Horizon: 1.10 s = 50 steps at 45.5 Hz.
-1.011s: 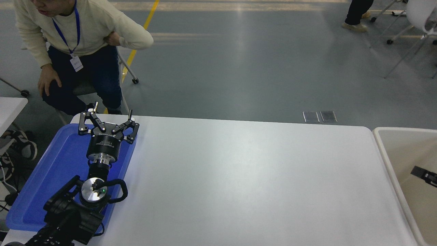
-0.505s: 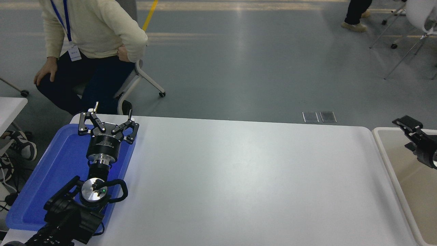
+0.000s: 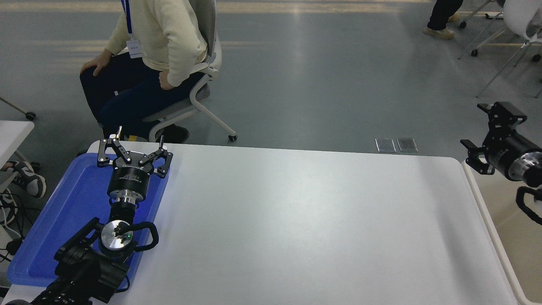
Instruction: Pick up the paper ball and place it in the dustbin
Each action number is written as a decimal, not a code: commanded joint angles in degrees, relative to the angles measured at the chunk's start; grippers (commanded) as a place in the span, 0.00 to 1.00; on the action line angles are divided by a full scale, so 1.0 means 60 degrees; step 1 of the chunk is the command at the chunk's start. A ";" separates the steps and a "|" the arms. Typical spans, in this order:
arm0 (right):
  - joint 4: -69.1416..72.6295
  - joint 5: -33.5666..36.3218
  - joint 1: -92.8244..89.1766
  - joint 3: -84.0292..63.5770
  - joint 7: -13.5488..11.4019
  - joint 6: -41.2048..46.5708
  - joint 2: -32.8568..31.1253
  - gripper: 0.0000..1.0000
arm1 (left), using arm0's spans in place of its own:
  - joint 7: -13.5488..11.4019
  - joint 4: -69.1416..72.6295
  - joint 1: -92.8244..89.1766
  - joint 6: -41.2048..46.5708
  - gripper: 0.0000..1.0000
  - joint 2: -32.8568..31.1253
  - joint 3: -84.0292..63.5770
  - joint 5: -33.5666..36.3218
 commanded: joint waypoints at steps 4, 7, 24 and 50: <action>0.0568 0.1791 -0.0321 0.1063 0.0060 0.0306 0.0086 1.00 | 0.0000 0.0000 0.0009 -0.0001 1.00 -0.0005 0.0000 0.0003; 0.0554 0.1923 -0.0439 0.1327 0.0060 0.0438 0.0174 1.00 | 0.0000 0.0000 0.0009 -0.0001 1.00 -0.0005 0.0000 -0.0012; -0.1656 0.1967 -0.0659 0.1723 0.0426 0.1168 0.1624 1.00 | 0.0000 0.0000 0.0009 0.0014 1.00 -0.0006 0.0000 -0.0012; -0.3255 0.0766 -0.1127 0.1943 0.0426 0.2225 0.3030 1.00 | 0.0000 0.0000 0.0024 0.0014 1.00 -0.0006 0.0000 -0.0012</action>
